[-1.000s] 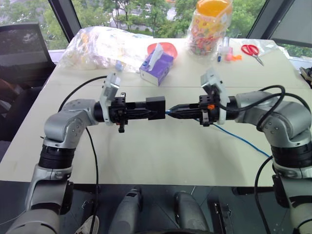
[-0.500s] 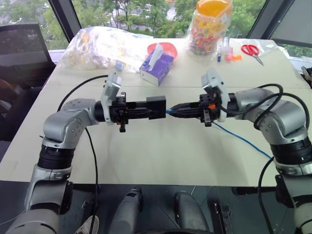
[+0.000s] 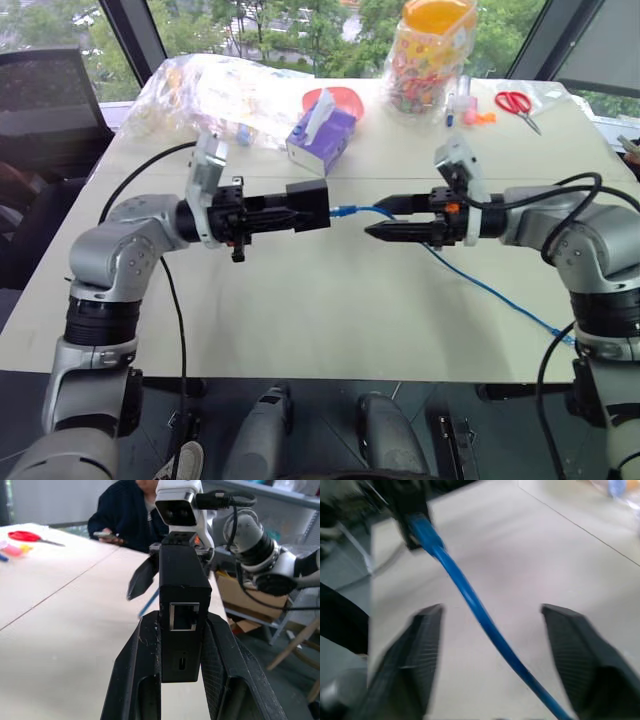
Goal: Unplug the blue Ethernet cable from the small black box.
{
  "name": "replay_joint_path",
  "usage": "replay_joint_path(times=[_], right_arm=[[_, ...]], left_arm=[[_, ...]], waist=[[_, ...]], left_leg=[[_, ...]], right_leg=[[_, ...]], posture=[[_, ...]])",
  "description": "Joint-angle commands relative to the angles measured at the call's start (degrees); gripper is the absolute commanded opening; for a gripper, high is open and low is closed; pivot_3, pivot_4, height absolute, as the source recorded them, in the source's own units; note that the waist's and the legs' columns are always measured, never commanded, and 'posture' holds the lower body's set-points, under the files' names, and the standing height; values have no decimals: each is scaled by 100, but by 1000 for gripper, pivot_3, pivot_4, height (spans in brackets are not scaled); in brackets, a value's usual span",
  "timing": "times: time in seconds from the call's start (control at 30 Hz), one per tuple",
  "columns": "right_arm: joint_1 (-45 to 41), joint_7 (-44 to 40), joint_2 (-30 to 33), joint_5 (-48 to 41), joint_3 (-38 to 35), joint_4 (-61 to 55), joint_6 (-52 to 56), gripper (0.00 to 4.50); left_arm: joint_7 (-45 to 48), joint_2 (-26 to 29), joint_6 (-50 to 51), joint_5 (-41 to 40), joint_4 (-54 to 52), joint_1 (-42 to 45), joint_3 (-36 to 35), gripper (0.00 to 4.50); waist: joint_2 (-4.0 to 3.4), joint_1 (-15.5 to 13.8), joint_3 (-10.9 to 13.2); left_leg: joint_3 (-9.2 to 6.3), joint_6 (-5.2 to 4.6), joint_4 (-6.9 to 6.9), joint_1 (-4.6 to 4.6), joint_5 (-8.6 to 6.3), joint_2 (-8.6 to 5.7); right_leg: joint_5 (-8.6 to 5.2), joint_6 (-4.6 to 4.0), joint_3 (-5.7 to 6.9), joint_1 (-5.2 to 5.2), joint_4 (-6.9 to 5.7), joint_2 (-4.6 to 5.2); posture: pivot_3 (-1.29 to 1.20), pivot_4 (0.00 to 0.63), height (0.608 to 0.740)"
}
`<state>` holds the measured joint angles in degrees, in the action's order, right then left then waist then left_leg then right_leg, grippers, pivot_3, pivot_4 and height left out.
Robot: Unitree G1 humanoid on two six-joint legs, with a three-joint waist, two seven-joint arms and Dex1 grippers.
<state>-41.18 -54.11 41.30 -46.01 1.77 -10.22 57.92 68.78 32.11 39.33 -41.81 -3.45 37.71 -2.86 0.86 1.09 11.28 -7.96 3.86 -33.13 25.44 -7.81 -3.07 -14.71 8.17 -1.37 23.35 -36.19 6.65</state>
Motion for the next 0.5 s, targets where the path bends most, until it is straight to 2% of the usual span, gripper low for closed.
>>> replay_joint_path(times=[0.03,0.27,0.5], right_arm=[[-154,286,-239,-649,-388,-458,485,3175],[-300,717,-518,-1090,-595,-551,859,3175],[-331,792,-486,-1045,-541,-537,856,3175]], left_arm=[[51,-16,-88,-117,-144,143,-57,487],[110,-24,-63,-113,-182,93,-14,487],[123,-29,-48,-108,-208,49,-9,487]], waist=[[0,-9,0],[0,-23,0],[0,-19,0]], left_leg=[[0,0,0,0,0,-1],[0,0,-1,0,0,-2],[0,0,-1,0,0,-2]], right_leg=[[0,0,0,0,0,0],[0,0,0,-1,0,1],[0,0,0,-1,0,1]], posture=[[0,150,728],[0,150,728],[0,150,728]])
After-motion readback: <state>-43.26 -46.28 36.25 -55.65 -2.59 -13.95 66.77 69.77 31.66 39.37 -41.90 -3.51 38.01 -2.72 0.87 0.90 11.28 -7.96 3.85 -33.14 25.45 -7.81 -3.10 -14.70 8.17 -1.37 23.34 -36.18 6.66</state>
